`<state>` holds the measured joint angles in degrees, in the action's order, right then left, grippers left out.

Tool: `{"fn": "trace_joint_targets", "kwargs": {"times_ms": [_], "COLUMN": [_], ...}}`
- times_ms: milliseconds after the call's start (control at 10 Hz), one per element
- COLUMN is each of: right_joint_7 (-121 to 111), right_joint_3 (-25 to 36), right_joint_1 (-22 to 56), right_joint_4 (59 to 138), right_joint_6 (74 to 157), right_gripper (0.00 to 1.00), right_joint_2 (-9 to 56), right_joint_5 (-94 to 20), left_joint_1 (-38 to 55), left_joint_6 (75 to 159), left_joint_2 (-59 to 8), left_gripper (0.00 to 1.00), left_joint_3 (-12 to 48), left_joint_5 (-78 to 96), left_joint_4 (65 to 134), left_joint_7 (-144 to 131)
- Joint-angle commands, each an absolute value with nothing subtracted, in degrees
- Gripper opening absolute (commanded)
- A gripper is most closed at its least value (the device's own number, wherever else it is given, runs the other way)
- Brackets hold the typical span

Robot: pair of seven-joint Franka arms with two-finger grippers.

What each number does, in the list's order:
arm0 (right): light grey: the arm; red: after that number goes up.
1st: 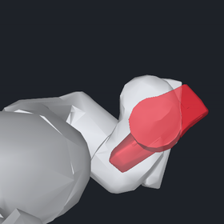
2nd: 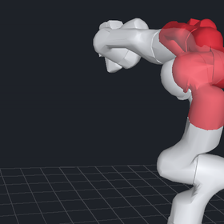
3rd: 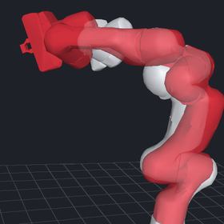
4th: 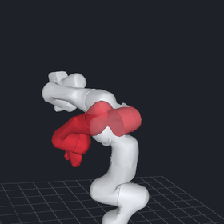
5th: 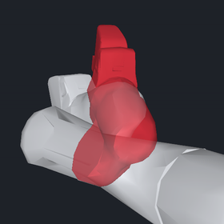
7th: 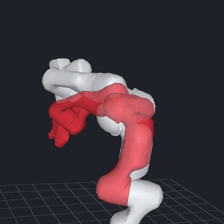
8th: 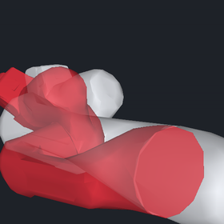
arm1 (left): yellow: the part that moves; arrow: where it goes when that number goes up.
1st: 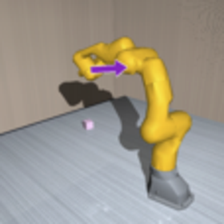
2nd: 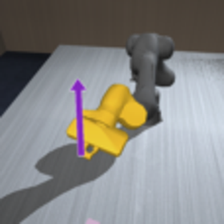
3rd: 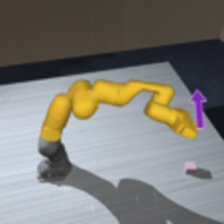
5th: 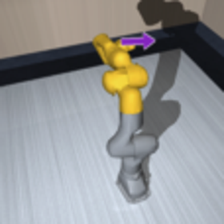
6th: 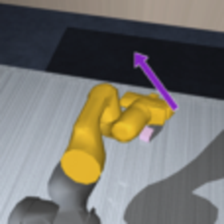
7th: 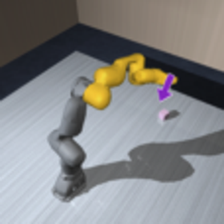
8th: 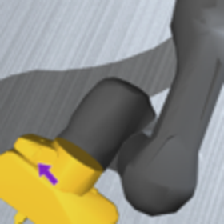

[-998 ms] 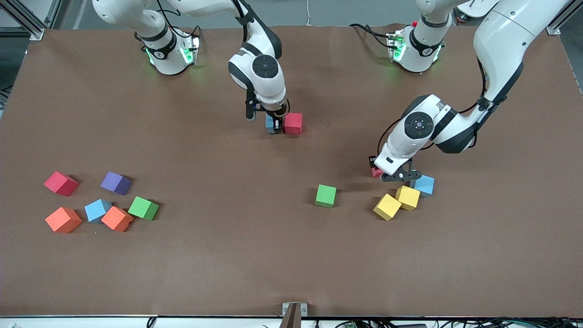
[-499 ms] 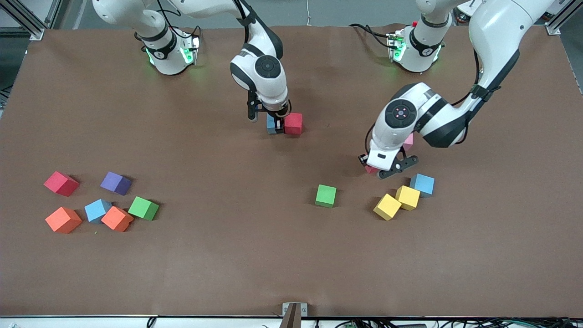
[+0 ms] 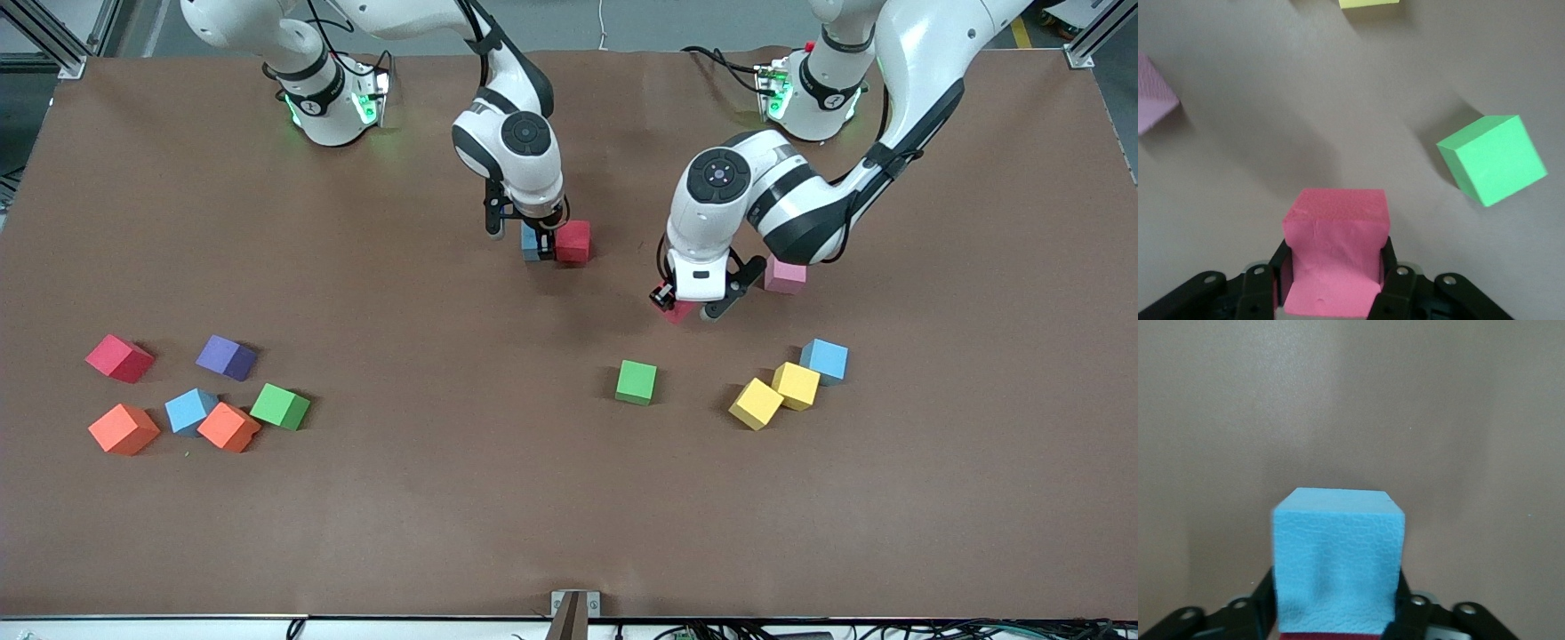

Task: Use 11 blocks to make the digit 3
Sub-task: 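Carry the second red cube to center with the left gripper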

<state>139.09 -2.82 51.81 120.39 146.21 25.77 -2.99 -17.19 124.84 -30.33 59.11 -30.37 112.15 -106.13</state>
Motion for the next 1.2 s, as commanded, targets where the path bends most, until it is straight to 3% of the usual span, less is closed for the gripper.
{"fn": "trace_joint_targets", "kwargs": {"times_ms": [0, 200, 399, 699, 799, 998, 1098], "right_joint_7": [141.3, 141.3, 141.5, 140.5, 139.6, 131.9, 124.3], "right_joint_3": [-2.4, -2.4, -2.4, -2.2, -2.2, -2.2, -2.2], "right_joint_1": [52.6, 52.4, 52.2, 49.8, 49.3, 45.8, 43.4], "right_joint_4": [119.6, 119.4, 119.4, 117.5, 117.5, 117.8, 118.4], "right_joint_6": [146.5, 146.3, 145.5, 137.3, 134.7, 131.4, 130.4], "right_gripper": [0.99, 0.99, 0.99, 0.99, 0.99, 0.99, 0.99], "right_joint_2": [26.5, 26.5, 25.1, 20.1, 18.0, 14.5, 12.8], "right_joint_5": [-1.7, -1.7, -1.6, -1.5, -1.5, -1.5, -1.5], "left_joint_1": [-17.4, -14.7, -4.3, 8.7, 16.7, 37.9, 44.4], "left_joint_6": [123.6, 122.8, 122.4, 119.5, 119.1, 119.1, 119.1], "left_joint_2": [-30.8, -30.7, -29.8, -25.7, -23.9, -21.2, -20.4], "left_gripper": [0.20, 0.19, 0.18, 0.17, 0.17, 0.17, 0.17], "left_joint_3": [59.4, 58.7, 48.7, 35.1, 26.7, 3.9, -3.1], "left_joint_5": [-26.6, -25.2, -22.9, -13.7, -9.6, -0.3, 3.6], "left_joint_4": [108.9, 109.0, 106.8, 106.8, 106.9, 107.6, 108.4], "left_joint_7": [-109.8, -113.4, -117.8, -118.1, -117.8, -116.5, -115.3]}}
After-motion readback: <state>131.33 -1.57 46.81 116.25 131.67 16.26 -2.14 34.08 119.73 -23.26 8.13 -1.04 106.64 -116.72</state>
